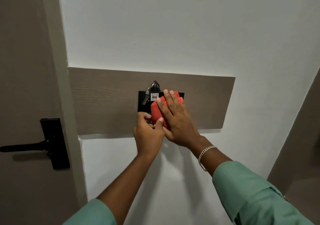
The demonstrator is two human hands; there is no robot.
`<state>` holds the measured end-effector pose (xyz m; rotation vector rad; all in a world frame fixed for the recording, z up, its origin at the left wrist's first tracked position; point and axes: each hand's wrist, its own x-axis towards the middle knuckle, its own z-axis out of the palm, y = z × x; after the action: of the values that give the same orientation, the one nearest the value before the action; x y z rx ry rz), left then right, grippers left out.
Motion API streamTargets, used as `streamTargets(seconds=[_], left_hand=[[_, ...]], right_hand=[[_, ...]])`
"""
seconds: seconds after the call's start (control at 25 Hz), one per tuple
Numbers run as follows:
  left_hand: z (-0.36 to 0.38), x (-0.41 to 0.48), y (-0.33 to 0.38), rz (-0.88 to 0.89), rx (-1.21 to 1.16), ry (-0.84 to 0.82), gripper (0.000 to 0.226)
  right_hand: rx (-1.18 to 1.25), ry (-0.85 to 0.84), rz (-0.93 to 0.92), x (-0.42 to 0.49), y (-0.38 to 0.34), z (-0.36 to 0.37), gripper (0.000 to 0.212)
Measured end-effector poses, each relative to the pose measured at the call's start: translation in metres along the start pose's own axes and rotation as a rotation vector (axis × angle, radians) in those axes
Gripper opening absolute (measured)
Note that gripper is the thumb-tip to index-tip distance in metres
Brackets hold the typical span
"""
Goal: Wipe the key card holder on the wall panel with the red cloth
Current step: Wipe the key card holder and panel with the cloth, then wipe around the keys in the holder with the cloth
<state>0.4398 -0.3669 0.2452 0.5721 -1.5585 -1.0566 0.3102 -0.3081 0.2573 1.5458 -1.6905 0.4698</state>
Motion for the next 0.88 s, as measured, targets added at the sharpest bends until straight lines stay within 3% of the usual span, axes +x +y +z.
streamTargets(seconds=[0.16,0.36,0.44,0.6,0.76,0.88], left_hand=[[0.023,-0.013,0.009,-0.060,0.000,-0.001,0.037],[0.060,-0.030,0.020,-0.001,0.074,-0.099,0.019],[0.082,-0.041,0.023,-0.041,-0.003,-0.186,0.015],[0.149,-0.082,0.013,-0.220,-0.179,-0.438,0.015],[0.227,-0.144,-0.016,-0.409,-0.276,-0.551,0.016],[0.298,-0.198,-0.043,-0.591,-0.315,-0.623,0.016]], right_hand=[[-0.026,-0.115,-0.024,-0.013,0.021,-0.015,0.086],[0.068,-0.185,0.220,-0.053,0.063,-0.039,0.098],[0.273,-0.130,0.396,-0.084,0.076,-0.046,0.107],[0.981,-0.076,1.010,-0.166,0.106,-0.059,0.117],[1.271,-0.014,1.360,-0.261,0.160,-0.062,0.079],[1.267,0.144,1.616,-0.331,0.208,-0.072,0.066]])
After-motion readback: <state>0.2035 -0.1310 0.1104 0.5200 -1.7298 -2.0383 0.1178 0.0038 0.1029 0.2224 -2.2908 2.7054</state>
